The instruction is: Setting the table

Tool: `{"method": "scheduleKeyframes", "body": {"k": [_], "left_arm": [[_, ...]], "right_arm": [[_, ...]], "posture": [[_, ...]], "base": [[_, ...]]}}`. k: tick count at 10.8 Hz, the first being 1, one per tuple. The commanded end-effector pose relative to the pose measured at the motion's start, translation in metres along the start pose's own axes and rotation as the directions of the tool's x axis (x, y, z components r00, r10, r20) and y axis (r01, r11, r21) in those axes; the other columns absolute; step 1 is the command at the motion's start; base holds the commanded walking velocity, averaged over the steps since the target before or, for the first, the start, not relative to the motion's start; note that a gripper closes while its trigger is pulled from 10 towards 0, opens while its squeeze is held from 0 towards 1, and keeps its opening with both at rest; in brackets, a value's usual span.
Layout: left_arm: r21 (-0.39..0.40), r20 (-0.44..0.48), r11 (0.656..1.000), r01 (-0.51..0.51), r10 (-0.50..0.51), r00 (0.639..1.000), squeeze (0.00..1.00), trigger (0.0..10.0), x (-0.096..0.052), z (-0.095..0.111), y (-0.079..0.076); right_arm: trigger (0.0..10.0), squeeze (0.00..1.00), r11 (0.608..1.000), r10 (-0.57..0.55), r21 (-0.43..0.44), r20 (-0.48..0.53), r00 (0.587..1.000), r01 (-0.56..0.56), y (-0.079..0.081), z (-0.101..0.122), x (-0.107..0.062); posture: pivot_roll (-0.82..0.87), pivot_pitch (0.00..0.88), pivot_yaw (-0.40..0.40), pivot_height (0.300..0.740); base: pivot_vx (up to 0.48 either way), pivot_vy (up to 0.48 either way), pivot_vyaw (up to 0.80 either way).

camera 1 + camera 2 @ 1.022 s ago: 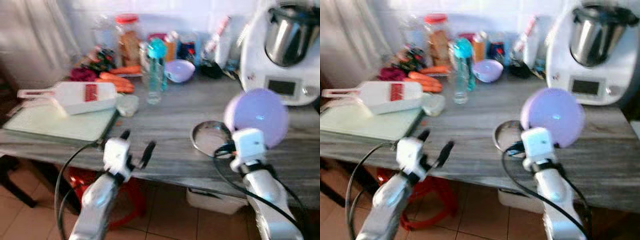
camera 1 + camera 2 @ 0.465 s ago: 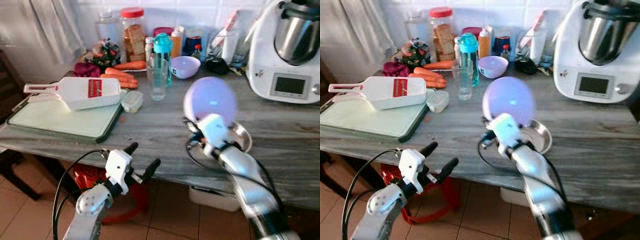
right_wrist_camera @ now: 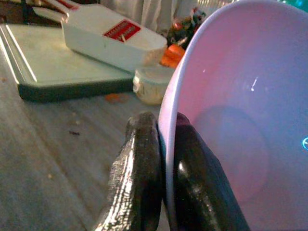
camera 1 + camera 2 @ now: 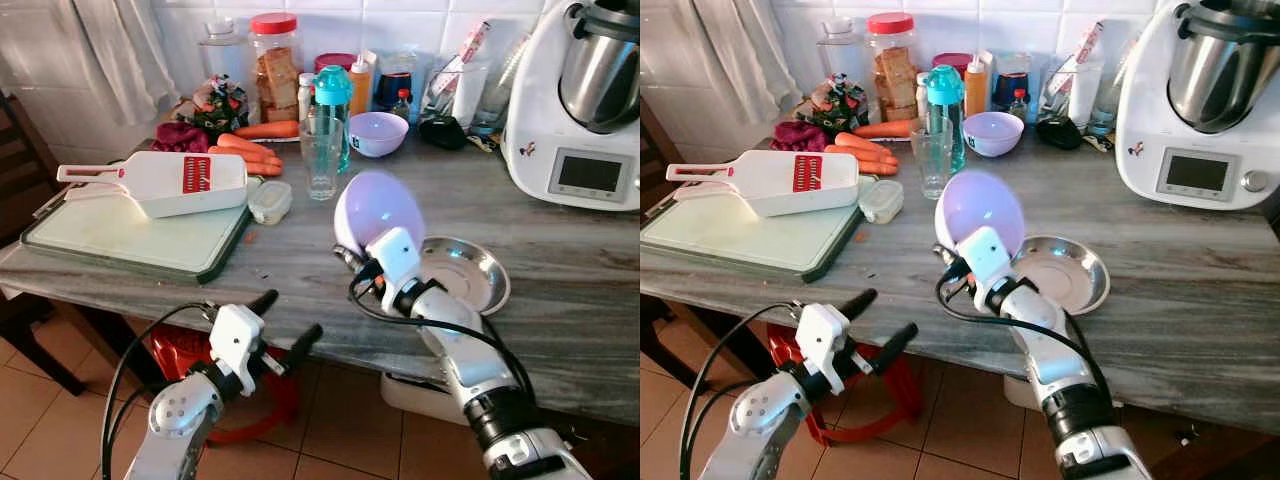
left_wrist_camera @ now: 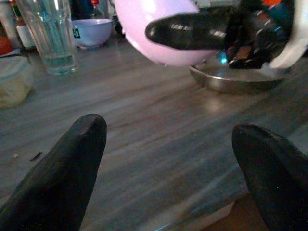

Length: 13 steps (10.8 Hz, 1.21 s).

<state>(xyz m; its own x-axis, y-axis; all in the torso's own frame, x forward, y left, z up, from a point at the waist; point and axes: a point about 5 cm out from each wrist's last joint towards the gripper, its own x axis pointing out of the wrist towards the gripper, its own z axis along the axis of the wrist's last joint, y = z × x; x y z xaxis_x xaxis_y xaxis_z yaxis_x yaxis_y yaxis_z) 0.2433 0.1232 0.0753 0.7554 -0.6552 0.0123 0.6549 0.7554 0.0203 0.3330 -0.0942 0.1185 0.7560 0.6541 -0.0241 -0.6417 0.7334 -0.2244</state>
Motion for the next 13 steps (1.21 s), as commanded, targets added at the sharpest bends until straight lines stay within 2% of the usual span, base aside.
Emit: {"method": "scheduleKeyframes", "body": {"k": [1, 5, 10, 11, 12, 13], "left_arm": [[-0.005, 0.007, 1.0, 0.022, -0.021, 1.0, 0.0, 10.0, -0.001, 0.001, -0.002], [0.0, 0.015, 1.0, 0.022, -0.022, 1.0, 0.0, 10.0, 0.002, 0.002, -0.003], [0.015, 0.006, 1.0, 0.022, -0.022, 1.0, 0.0, 10.0, 0.002, 0.006, -0.004], [0.014, 0.005, 1.0, 0.023, -0.023, 1.0, 0.0, 10.0, 0.003, 0.006, -0.005], [0.013, 0.005, 1.0, 0.023, -0.023, 1.0, 0.0, 10.0, 0.003, 0.006, -0.005], [0.013, 0.004, 1.0, 0.024, -0.024, 1.0, 0.0, 10.0, 0.004, 0.007, -0.005]], "right_arm": [[10.0, 0.0, 1.0, 0.006, -0.027, 0.011, 1.0, -0.006, -0.001, 0.004, 0.005], [10.0, 0.0, 0.999, 0.038, 0.004, -0.055, 0.998, -0.038, -0.001, -0.01, 0.006], [10.0, 0.0, 0.994, 0.105, 0.044, -0.076, 0.992, -0.102, 0.007, -0.019, 0.006], [10.0, 0.82, 0.994, 0.106, 0.036, -0.074, 0.992, -0.103, 0.006, -0.018, 0.006], [10.0, 1.0, 0.995, 0.1, 0.036, -0.07, 0.993, -0.098, 0.005, -0.017, 0.006], [10.0, 1.0, 0.996, 0.089, 0.032, -0.063, 0.994, -0.087, 0.003, -0.015, 0.006]], "posture": [[0.05, 0.0, 0.056, 0.74], [0.04, 0.0, 0.052, 0.74], [0.05, 0.0, 0.053, 0.74], [0.05, 0.0, 0.055, 0.74], [0.05, 0.0, 0.055, 0.74], [0.05, 0.0, 0.055, 0.74]], "base": [[0.0, 0.0, 0.0], [0.0, 0.0, 0.0], [0.0, 0.0, 0.0], [0.0, 0.0, 0.0], [0.0, 0.0, 0.0], [0.0, 0.0, 0.0]]}}
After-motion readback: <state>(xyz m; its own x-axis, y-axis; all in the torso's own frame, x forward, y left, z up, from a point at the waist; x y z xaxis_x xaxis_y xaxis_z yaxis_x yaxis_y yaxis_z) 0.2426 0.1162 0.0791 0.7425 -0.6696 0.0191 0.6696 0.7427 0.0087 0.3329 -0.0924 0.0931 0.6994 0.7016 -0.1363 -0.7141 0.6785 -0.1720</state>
